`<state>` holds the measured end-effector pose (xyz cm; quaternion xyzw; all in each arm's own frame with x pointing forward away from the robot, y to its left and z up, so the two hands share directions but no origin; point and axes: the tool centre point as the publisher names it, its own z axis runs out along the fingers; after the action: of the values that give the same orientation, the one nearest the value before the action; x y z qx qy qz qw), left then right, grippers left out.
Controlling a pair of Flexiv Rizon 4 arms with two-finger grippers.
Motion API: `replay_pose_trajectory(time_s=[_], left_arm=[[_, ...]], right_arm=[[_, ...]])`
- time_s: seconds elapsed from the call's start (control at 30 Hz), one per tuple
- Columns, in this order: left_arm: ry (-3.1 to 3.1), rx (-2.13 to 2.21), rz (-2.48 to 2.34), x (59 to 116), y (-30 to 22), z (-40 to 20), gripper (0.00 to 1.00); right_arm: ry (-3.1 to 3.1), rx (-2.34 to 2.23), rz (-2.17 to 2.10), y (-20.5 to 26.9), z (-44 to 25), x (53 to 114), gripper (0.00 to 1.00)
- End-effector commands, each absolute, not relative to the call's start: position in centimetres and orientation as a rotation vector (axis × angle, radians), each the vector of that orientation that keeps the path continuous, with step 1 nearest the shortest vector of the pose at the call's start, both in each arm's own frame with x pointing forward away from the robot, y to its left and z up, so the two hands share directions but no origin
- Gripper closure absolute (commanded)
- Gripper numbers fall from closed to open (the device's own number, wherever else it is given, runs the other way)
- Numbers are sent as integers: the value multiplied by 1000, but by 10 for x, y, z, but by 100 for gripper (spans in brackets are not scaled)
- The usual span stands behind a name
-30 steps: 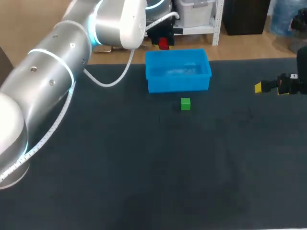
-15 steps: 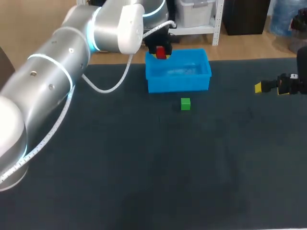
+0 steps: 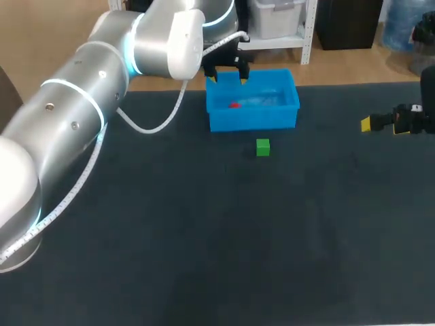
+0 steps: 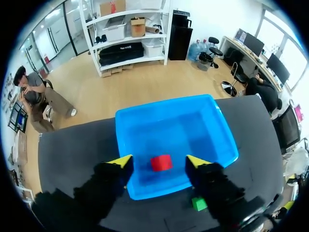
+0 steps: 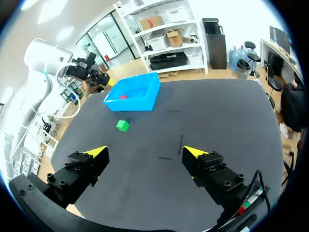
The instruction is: Use the left arm to pick the red cube and place it into the blue plastic box first, then use the right arm to grasp the green cube and put it into the same blue plastic box after the first action is fully finished.
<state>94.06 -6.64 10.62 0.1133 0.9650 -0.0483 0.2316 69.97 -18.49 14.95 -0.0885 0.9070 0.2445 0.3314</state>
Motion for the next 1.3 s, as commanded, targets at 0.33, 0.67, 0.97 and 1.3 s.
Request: replay_pose_trajectory(time_s=[0.33, 0.67, 0.97, 1.3], left_arm=[[2725, 324, -121, 953, -71, 107, 0], [2725, 324, -121, 953, -71, 107, 0], [2692, 306, -196, 930, -54, 120, 0], [2628, 338, -253, 900, -29, 131, 0]], right_arm=[[2372, -232, 638, -185, 150, 700, 0], [2372, -232, 638, -185, 150, 700, 0], [2372, -232, 638, -185, 150, 700, 0], [2372, -232, 638, -185, 150, 700, 0]])
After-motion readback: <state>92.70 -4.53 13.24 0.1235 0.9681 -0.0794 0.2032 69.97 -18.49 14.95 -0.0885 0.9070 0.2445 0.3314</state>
